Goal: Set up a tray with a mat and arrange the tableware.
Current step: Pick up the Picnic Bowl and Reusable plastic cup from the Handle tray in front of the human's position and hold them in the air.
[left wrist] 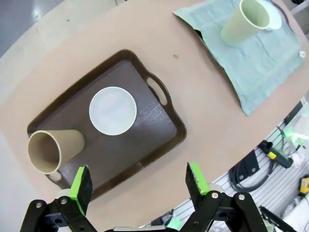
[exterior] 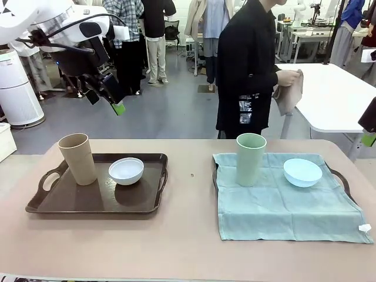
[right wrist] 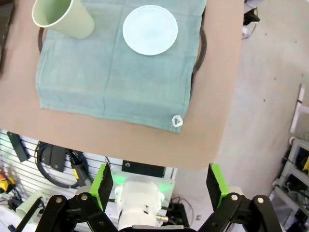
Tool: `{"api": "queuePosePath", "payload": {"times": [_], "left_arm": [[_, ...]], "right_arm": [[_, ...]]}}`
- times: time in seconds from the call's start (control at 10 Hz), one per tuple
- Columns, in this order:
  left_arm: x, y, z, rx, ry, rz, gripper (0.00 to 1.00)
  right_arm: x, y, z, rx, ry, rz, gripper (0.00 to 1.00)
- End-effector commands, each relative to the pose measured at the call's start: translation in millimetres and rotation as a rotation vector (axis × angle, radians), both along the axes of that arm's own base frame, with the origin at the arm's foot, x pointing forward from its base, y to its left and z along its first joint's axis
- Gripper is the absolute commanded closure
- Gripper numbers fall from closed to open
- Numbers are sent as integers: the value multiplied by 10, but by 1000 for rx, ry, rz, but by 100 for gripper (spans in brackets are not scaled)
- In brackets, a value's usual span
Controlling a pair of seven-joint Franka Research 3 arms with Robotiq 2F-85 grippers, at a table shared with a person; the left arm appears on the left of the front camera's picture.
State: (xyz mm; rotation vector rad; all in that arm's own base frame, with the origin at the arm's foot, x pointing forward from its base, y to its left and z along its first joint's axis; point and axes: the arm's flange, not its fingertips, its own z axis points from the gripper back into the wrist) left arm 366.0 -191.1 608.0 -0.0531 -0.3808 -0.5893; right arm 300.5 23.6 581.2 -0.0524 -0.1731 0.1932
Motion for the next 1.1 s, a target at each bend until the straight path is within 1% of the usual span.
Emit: {"api": "queuePosePath", "payload": {"times": [0.0,0.1,0.2,0.3,0.4,0.5,0.6,0.7,0.8,0.9,1.0], "left_arm": [[19,15,9,12,-18,-11,0],[0,0,0,0,0,0,0],[57,200,118,-14,-1,165,0],[129,519,147,-49,30,296,0],[159,866,142,-98,64,390,0],[149,1225,144,-158,91,468,0],[96,1548,149,-179,113,562,0],[-5,1644,222,-198,95,543,0],[177,1427,135,-131,96,468,0],[177,1427,135,-131,96,468,0],[100,1777,201,-160,102,530,0]], "right_arm": [[25,-1,-1,0,2,-8,0],[0,0,0,0,0,0,0],[49,-9,178,90,-32,-61,0],[78,-204,356,330,-6,-102,0],[44,-448,426,422,15,-147,0],[27,-646,444,468,32,-190,0],[4,-751,452,523,86,-188,0],[-13,-518,417,377,3,-136,0],[-13,-518,417,377,3,-136,0],[-47,-765,462,462,31,-175,0],[56,-809,532,659,122,-70,0]]}}
